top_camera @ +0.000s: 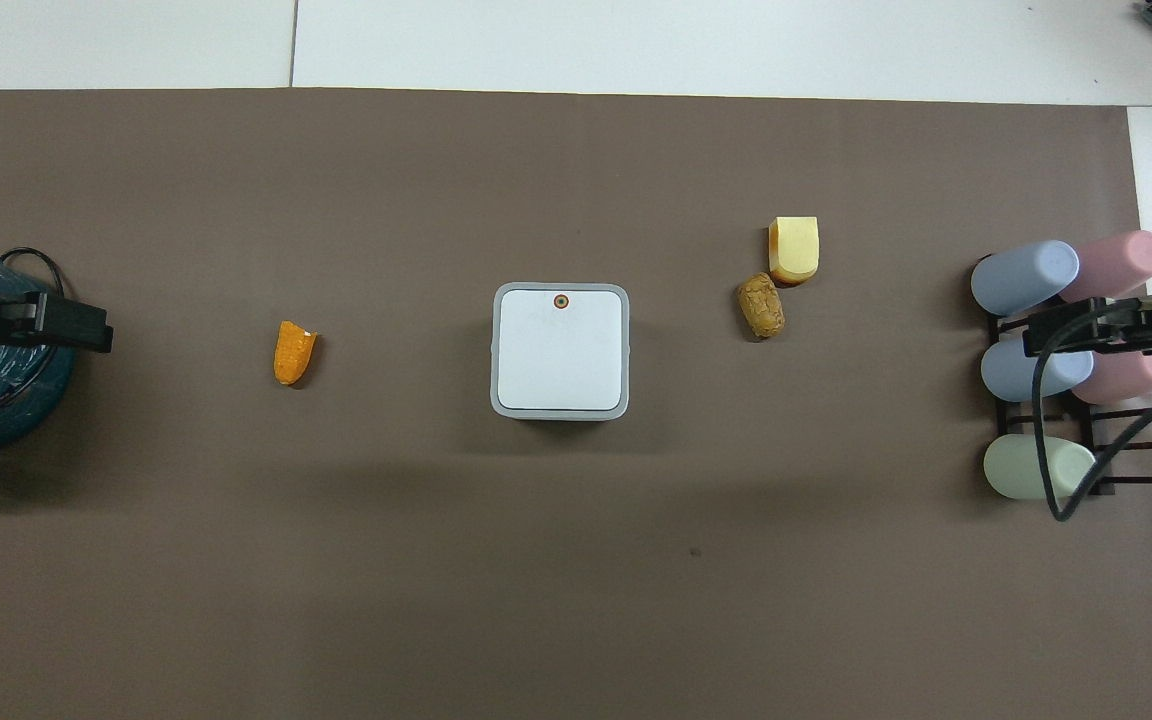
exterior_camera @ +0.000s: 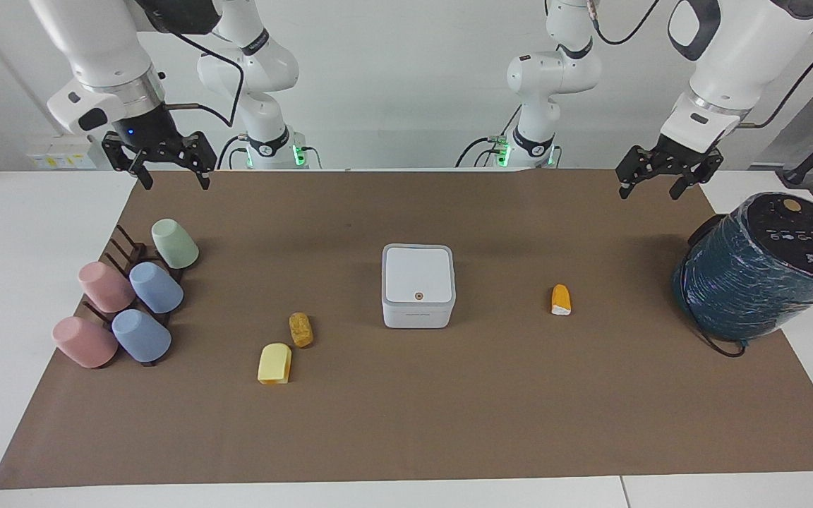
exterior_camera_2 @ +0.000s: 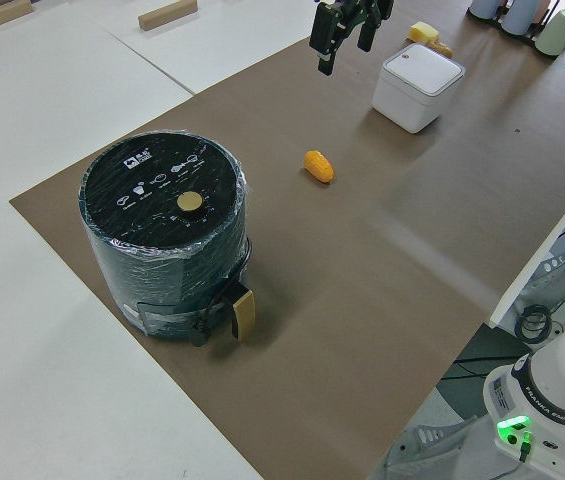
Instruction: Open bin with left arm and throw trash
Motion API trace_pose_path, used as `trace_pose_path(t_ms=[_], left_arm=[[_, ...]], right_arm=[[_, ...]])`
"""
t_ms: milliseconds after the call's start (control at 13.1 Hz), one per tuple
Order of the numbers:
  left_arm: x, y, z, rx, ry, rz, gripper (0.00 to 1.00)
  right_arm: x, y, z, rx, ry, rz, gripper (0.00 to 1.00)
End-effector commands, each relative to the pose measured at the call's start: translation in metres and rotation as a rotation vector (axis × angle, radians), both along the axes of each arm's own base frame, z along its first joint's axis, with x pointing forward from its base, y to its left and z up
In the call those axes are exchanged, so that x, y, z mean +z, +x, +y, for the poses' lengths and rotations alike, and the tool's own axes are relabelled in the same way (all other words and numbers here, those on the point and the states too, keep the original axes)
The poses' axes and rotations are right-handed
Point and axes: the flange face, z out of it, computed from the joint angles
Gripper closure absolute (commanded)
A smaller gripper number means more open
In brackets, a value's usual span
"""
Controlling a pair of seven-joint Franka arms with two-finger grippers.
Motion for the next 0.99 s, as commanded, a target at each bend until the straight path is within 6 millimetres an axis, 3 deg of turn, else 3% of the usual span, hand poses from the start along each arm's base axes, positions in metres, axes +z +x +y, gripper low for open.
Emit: trace_pose_path(t_ms=[0,457,533,686,762,914], left_arm=[[0.002,-0.007,0.002,0.001,0.019,-0.006,0.0],[0.001,-0.008,0.001,-0.006,0.015,0.001,0.02],[0.0,-0.009,-0.002,0.0,0.014,-0.001,0.14],[-0.004,-0.009,-0.004,0.047,0.012,-0.002,0.49],[-0.005,-0.008,-0.007,0.08,0.01,-0.006,0.6],[-0.007,-0.012,-0.027,0.057,0.01,-0.008,0.88]], right_arm=[[-0.005,-0.003,-0.003,0.022,0.013,-0.018,0.0],[-0.009,-0.003,-0.003,0.017,0.013,-0.013,0.0],[-0.009,-0.003,-0.003,0.016,0.013,-0.013,0.0],[-0.013,-0.001,-0.002,0.015,0.013,-0.024,0.0],[-0.016,-0.001,-0.001,0.018,0.013,-0.028,0.0],[-0.02,0.0,0.001,0.024,0.013,-0.028,0.0]])
